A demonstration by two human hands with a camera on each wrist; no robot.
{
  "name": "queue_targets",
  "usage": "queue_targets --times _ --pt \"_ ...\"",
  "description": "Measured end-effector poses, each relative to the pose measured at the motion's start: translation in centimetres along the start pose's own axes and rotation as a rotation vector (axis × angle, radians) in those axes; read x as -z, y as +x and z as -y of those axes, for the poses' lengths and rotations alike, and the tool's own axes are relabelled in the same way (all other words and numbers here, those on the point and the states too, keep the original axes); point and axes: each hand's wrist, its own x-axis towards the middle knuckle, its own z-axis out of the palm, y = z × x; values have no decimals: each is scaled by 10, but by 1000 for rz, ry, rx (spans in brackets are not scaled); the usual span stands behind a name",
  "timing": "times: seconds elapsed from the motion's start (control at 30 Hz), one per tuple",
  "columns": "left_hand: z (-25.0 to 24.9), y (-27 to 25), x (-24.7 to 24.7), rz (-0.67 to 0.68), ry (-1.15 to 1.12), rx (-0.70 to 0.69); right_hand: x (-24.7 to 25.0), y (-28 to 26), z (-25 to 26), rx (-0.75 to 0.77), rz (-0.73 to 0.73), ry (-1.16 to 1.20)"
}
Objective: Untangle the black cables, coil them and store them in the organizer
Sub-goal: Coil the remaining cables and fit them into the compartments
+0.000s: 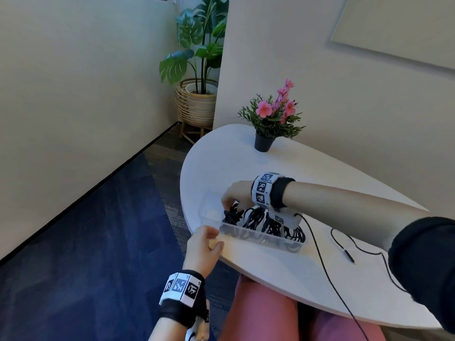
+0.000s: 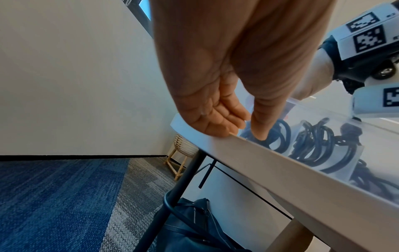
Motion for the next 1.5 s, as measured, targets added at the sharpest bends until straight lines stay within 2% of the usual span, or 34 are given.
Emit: queue_targets --times 0.13,0.2,0.27,0.43,0.63,0.7,0.8,0.93,1.2,1.3,1.4,1.5 --pt "-8 -1 8 27 16 13 7 -21 -4 -37 -189 194" --pt "-17 -1 12 -3 43 -16 9 -38 -14 -67 -319 270" --pt "-27 1 14 -35 98 -61 6 -59 -22 -94 -381 287" --pt "-33 0 16 -49 114 6 -34 -93 -32 -219 -183 296" --pt "-27 -9 11 -44 71 31 -66 -76 -41 -58 -499 447" --pt "-26 -12 10 -56 59 41 -66 -69 -42 -40 -534 409" --pt "-26 -13 12 -90 74 52 -64 -56 -48 -34 -508 308" --pt "-34 -8 19 -189 138 10 -59 -48 -54 -52 -425 331" --pt "-44 3 18 -217 133 -31 -41 -35 -44 -38 -218 101" --pt "-44 -2 15 -237 83 -10 -42 -33 -43 -86 -250 104" --pt "-49 -6 13 -210 95 -8 -43 -39 -41 -123 -322 214" --pt "-57 4 8 -145 250 -125 -45 -44 -38 -151 -379 324"
